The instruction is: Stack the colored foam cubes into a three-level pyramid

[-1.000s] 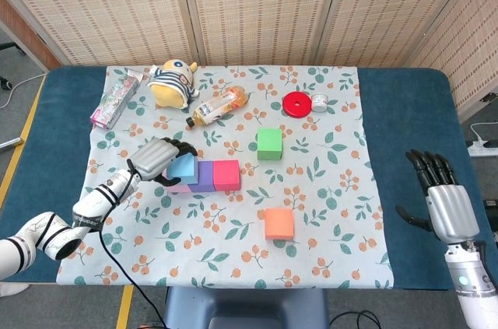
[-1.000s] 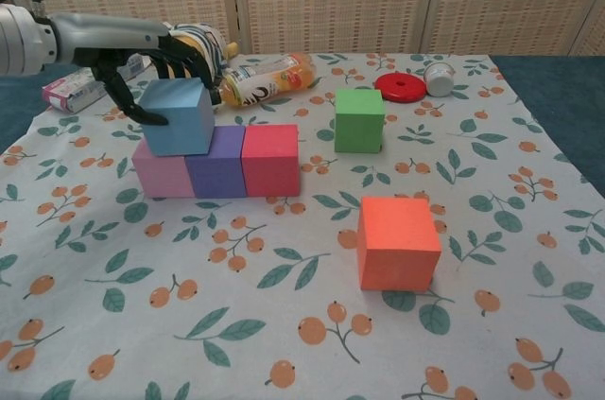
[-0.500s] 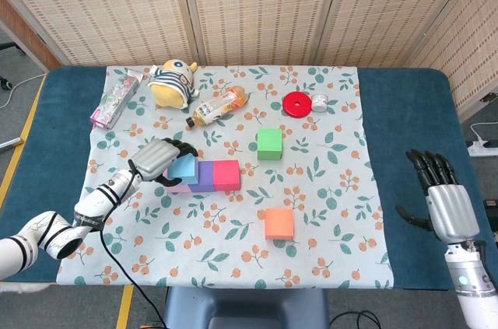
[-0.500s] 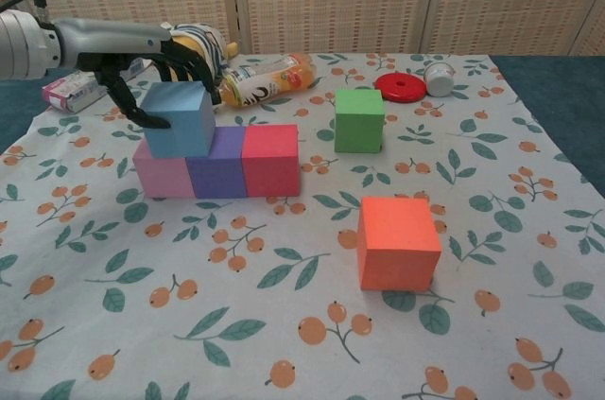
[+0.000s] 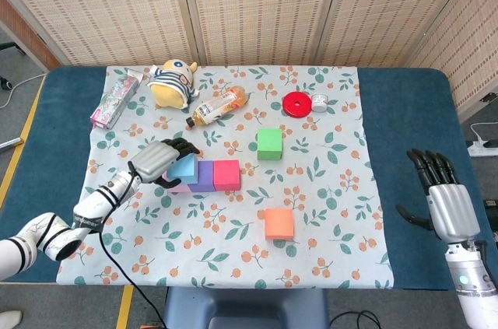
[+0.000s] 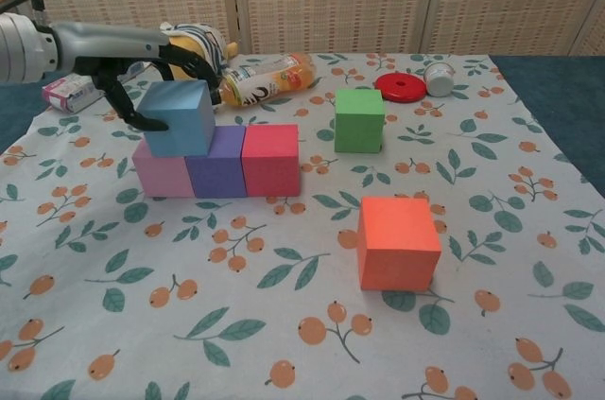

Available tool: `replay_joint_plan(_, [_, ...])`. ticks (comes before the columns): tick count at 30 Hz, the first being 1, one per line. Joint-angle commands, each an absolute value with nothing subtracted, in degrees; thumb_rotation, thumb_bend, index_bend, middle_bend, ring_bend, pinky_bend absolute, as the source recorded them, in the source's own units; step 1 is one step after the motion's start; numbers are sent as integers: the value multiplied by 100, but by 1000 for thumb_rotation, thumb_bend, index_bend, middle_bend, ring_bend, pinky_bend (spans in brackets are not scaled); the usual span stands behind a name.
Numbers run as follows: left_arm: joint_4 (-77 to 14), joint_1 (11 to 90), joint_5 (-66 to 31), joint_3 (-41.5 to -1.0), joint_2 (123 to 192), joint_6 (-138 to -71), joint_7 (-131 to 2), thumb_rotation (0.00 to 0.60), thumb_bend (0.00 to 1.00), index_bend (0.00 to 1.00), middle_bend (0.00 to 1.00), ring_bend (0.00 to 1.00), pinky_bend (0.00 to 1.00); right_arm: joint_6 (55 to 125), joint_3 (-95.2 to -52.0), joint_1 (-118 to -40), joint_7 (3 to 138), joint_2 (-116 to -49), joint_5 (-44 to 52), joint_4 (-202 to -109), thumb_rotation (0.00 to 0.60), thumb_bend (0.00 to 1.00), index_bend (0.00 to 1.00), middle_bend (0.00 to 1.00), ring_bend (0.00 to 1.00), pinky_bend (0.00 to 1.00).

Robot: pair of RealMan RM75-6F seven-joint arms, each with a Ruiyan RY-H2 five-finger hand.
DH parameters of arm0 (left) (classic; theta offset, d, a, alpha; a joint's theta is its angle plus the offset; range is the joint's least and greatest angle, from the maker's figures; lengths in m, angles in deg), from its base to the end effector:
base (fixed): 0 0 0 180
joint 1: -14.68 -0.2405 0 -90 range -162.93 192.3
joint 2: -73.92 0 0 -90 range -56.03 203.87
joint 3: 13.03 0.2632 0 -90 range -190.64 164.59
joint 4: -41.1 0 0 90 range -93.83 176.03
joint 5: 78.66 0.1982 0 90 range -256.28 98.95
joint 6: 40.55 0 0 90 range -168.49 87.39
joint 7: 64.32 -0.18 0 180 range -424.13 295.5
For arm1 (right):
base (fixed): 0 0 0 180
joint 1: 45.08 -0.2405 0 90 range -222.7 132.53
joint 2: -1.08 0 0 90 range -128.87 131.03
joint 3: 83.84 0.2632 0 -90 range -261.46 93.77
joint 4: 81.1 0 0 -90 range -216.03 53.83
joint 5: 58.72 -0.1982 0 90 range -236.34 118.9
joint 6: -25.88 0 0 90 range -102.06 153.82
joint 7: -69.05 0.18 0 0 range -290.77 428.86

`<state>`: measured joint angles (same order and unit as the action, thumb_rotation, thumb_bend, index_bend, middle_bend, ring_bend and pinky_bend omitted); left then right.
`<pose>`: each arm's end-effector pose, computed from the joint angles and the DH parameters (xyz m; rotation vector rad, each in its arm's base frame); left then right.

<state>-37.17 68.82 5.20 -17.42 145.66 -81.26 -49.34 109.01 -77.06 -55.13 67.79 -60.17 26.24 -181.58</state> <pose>-0.1345 0.4272 0.0488 -2.1478 -0.8968 -0.8691 -0.2637 -0.2525 0.1831 1.3987 -0.8847 1.0527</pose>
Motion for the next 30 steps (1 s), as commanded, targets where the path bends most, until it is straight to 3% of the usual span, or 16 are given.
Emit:
replay_joint_plan(1, [-3734,6869,515,-1735,14560,-8140,-4943,600,320,167,123,74,225,10903,-7705,-5508,6786,-6012,2621,-18160,600,90,0,48,0,0])
replay_joint_plan(6, [-3841,6796,493,-1735,14504,-8249,-4964,600,319,138,59,3,192,10846,-7705,-5530,6851,-5981,2623,-18154,600,90,0,48,0,0])
replay_joint_plan(12, [-4060,6620,454,-1737,14346,-8507,-5038,600,320,102,12,0,164,10667,-7715,-5618,7015,-5910,2653,-18150,600,90,0,48,0,0])
replay_joint_plan(19, [-4360,6145,105,-1751,14128,-9008,-5221,600,318,98,18,0,157,10141,-7714,-5946,7534,-5811,2778,-18104,600,91,0,44,0,3])
replay_joint_plan(25, [-4688,5700,-265,-1693,13959,-9381,-5592,600,316,101,39,1,157,9553,-7696,-6362,7952,-5862,2863,-17965,600,91,0,88,0,64])
replay_joint_plan(30, [-4958,5284,-438,-1612,13923,-9854,-6030,600,316,134,74,26,160,8720,-7494,-6968,8386,-6097,2594,-17569,600,90,0,115,0,102])
